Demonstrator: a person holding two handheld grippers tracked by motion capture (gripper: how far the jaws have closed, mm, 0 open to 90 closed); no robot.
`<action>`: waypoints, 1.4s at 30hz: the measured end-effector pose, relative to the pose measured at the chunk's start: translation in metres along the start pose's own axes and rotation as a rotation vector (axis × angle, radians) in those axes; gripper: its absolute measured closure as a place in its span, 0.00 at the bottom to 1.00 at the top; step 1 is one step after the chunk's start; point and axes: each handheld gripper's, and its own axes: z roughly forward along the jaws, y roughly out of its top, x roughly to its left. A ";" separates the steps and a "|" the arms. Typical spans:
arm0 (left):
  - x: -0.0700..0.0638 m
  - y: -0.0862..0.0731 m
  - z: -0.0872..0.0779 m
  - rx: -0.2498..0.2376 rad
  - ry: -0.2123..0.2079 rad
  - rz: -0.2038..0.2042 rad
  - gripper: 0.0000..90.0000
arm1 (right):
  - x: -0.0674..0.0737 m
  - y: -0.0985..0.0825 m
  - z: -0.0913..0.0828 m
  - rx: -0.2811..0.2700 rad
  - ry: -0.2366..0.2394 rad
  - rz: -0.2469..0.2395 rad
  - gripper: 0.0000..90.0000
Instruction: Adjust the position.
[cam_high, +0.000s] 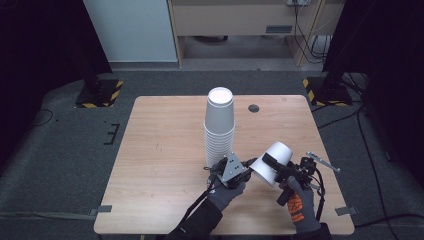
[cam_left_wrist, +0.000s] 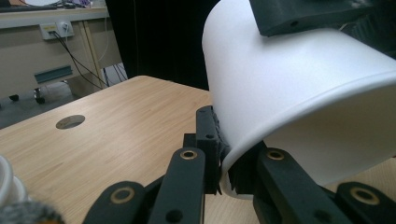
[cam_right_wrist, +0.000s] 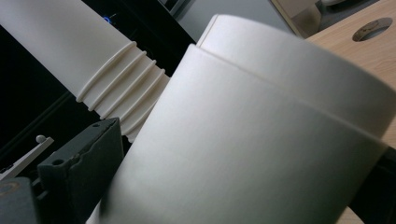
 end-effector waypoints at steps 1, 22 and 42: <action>0.000 0.000 0.000 0.002 0.000 0.002 0.93 | 0.000 0.000 0.000 -0.003 -0.006 0.000 0.03; 0.008 0.001 -0.027 0.043 -0.032 0.009 0.95 | -0.019 0.013 -0.015 -0.094 -0.156 -0.055 0.09; 0.024 0.009 -0.073 0.031 -0.022 -0.019 0.95 | -0.026 0.015 -0.011 -0.023 -0.228 -0.208 0.10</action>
